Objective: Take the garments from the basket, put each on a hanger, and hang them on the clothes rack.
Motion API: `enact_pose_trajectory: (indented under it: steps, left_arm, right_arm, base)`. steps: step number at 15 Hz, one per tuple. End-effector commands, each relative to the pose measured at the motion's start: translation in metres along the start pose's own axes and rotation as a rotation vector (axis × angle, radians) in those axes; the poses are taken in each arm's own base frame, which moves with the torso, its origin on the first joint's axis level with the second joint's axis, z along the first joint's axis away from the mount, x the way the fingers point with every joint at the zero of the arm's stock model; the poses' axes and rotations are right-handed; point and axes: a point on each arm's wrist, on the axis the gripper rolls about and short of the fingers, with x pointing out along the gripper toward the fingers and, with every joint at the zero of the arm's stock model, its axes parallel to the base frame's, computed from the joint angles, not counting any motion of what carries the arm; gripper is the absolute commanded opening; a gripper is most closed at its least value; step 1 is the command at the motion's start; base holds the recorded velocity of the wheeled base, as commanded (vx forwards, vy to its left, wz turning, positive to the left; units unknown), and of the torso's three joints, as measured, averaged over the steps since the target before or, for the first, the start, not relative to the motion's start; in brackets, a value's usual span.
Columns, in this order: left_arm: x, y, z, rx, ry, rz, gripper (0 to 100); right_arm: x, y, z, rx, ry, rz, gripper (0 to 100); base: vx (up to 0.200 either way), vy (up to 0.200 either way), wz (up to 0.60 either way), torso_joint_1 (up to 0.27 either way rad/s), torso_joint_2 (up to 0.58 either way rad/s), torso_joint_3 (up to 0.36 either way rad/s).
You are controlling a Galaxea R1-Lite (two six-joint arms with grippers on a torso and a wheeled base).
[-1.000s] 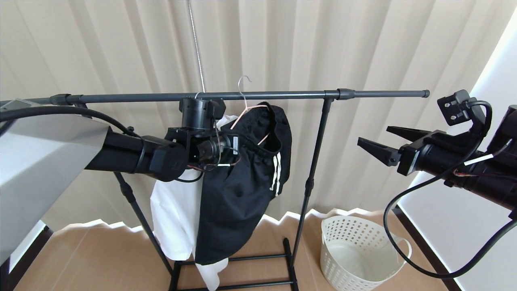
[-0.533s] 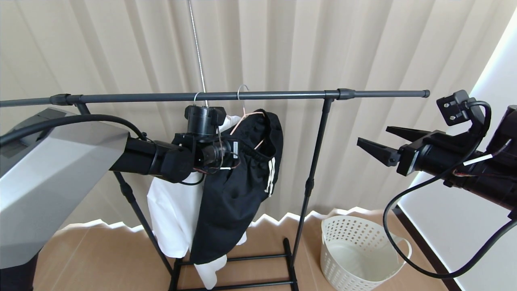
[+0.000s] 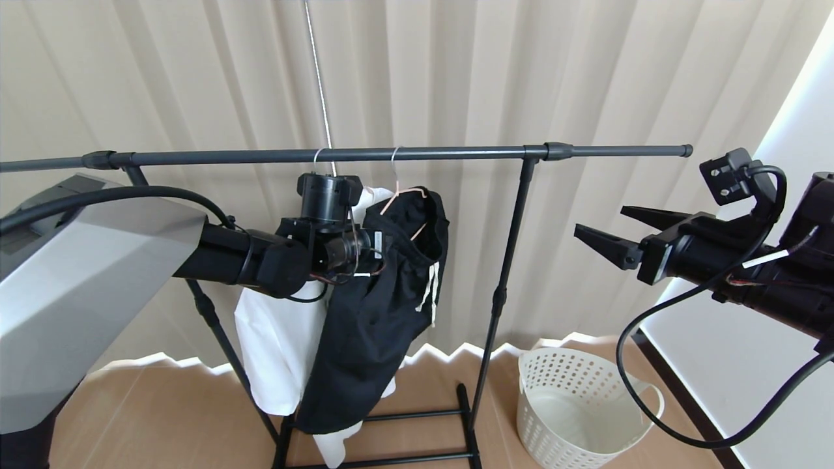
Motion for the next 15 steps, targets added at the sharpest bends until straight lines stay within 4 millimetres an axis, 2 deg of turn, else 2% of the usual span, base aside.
enact_pose_trajectory:
  steps: [1,3,6,9,10,12,13,14,15]
  left_arm:
    - [-0.018,0.000,0.007,0.005,-0.014,-0.007,100]
    - [-0.029,0.001,0.011,0.005,-0.020,-0.009,100]
    - [-0.061,0.000,0.015,0.008,-0.030,-0.021,100]
    - [-0.103,0.002,0.023,-0.001,-0.063,-0.039,100]
    - [-0.130,0.001,0.024,0.003,-0.084,-0.059,100]
    - [-0.187,0.005,0.023,0.026,-0.132,-0.087,100]
    - [-0.218,0.010,0.014,0.066,-0.151,-0.100,100]
    - [-0.250,0.021,-0.003,0.132,-0.166,-0.097,100]
    - [-0.266,0.027,-0.018,0.169,-0.162,-0.097,100]
  right_arm:
    - [0.000,0.000,0.000,-0.001,-0.003,0.002,100]
    - [-0.002,0.001,0.001,-0.002,-0.007,0.002,100]
    - [-0.005,0.002,0.006,-0.005,-0.024,0.004,100]
    - [-0.007,0.006,0.011,0.037,-0.037,0.008,100]
    - [-0.017,0.019,0.026,0.072,-0.083,-0.013,100]
    - [-0.045,0.028,0.055,0.104,-0.074,-0.133,100]
    - [-0.061,0.032,0.058,0.116,-0.016,-0.177,100]
    - [-0.087,0.039,0.049,0.125,0.041,-0.246,100]
    - [-0.104,0.044,0.040,0.126,0.067,-0.281,100]
  base:
    - [0.000,0.000,0.00,0.000,0.00,0.000]
    - [0.000,0.000,0.00,0.000,0.00,0.000]
    - [0.000,0.000,0.00,0.000,0.00,0.000]
    - [0.000,0.000,0.00,0.000,0.00,0.000]
    - [0.000,0.000,0.00,0.000,0.00,0.000]
    - [0.000,0.000,0.00,0.000,0.00,0.000]
    - [0.000,0.000,0.00,0.000,0.00,0.000]
    - [0.000,0.000,0.00,0.000,0.00,0.000]
    - [0.000,0.000,0.00,0.000,0.00,0.000]
